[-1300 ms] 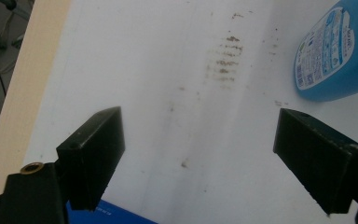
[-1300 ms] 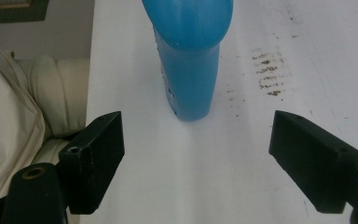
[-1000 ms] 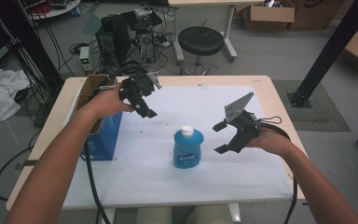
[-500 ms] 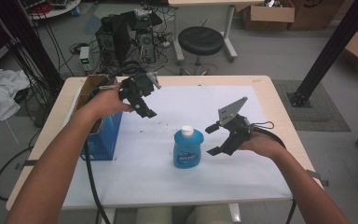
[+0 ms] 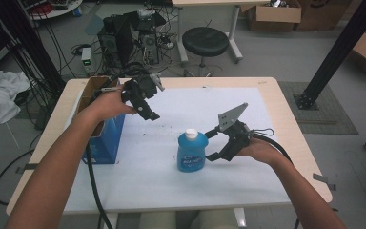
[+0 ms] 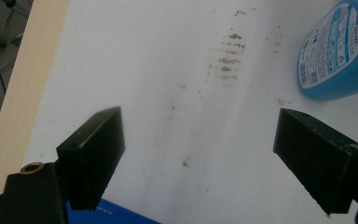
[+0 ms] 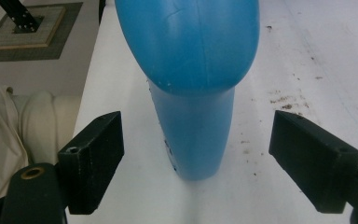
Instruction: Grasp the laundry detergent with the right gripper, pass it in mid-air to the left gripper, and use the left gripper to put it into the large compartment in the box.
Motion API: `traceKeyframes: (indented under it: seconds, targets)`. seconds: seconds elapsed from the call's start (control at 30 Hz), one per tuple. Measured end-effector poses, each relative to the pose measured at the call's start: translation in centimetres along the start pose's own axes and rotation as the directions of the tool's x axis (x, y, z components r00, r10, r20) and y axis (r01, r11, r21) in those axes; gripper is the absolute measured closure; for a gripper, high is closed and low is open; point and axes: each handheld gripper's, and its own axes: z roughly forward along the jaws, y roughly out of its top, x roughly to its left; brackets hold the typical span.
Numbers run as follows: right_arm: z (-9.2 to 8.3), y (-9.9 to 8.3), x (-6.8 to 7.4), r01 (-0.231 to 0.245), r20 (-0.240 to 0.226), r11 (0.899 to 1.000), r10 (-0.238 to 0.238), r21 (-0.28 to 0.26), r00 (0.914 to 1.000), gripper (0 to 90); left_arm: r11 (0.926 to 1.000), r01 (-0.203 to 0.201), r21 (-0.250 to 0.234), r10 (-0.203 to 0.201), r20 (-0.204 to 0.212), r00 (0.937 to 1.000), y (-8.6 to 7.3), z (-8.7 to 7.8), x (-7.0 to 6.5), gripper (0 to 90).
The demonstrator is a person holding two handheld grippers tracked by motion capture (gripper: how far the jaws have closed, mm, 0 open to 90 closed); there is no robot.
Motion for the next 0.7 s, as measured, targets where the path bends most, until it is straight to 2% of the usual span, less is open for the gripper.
traceKeyframes:
  seconds: [0.4, 0.7]
  targets:
    - [1.4, -0.4, -0.1, -0.014, -0.022, 0.997, 0.012, -0.076, 0.9997, 17.7, 1.0000, 0.004, -0.002, -0.004, -0.003, 1.0000, 0.0, 0.0, 0.0, 17.1]
    - [2.2, -0.3, -0.2, -0.009, -0.030, 0.996, 0.006, -0.090, 0.9995, 17.1, 1.0000, 0.009, 0.001, -0.009, -0.001, 1.0000, -0.1, 0.0, 0.1, 17.0]
